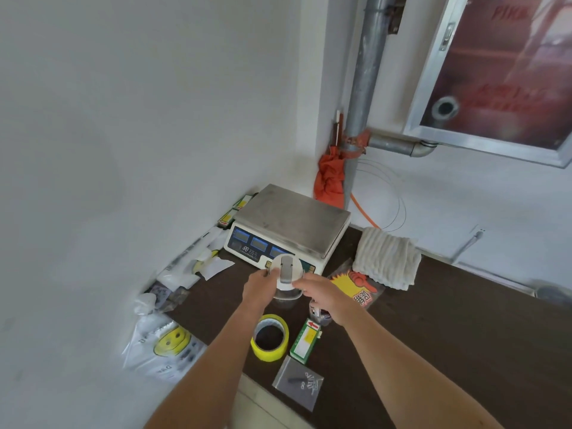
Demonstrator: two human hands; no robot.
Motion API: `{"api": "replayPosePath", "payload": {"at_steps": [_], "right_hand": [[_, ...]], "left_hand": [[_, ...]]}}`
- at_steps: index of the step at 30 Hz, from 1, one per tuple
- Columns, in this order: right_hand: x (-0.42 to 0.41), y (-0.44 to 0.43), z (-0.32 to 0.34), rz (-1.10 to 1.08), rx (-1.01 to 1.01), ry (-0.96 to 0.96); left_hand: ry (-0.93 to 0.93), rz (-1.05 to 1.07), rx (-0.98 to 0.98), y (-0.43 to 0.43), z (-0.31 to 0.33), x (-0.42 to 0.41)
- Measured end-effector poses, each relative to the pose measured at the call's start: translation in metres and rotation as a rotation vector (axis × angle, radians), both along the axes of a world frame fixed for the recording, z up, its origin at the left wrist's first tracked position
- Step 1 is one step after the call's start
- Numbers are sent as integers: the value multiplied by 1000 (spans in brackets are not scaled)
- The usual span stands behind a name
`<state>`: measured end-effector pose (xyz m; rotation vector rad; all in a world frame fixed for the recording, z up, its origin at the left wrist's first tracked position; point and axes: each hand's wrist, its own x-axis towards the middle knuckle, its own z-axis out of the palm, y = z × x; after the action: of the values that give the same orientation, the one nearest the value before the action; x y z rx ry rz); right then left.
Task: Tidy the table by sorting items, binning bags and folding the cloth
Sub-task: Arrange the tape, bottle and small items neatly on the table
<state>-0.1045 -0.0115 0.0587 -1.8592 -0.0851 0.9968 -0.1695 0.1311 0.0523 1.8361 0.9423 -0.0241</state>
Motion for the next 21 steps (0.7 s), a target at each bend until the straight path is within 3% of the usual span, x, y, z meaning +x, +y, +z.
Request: {"api": "replayPosePath", "payload": {"at_steps": [11, 21], "right_hand": [[22, -37, 39, -174, 140, -113], [36, -130, 69, -332, 213, -268]], "left_hand": [[-145, 137, -50, -46, 44, 20], [-232, -49, -82, -125, 79, 57]]}}
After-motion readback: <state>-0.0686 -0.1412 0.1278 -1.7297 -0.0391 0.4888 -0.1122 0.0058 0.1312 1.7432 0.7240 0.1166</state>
